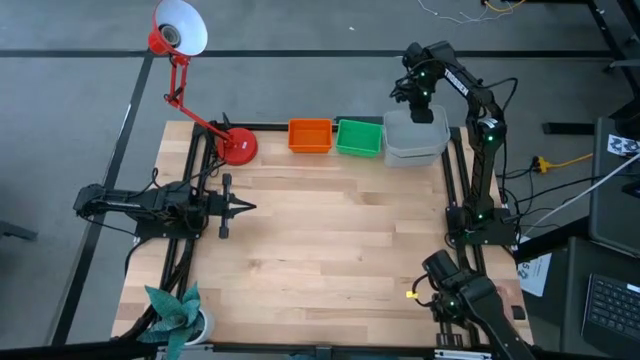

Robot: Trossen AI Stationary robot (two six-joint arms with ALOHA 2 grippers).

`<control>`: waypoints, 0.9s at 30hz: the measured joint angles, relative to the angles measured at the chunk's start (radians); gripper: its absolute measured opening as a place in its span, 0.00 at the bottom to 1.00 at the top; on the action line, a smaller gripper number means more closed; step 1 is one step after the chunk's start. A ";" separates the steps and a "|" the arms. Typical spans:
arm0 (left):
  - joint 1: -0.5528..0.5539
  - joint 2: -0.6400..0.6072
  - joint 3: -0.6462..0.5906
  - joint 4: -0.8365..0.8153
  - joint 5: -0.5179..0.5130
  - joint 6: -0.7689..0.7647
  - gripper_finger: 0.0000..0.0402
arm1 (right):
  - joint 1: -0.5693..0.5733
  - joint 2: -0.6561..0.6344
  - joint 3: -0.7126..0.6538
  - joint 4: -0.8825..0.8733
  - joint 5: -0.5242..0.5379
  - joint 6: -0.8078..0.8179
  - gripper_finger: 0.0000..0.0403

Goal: Stack baskets by color
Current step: Stack the gray bin on the top gray bin

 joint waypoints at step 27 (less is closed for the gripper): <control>0.000 0.000 0.000 0.000 0.000 0.000 0.00 | 0.000 0.000 -0.002 0.095 -0.080 0.105 0.17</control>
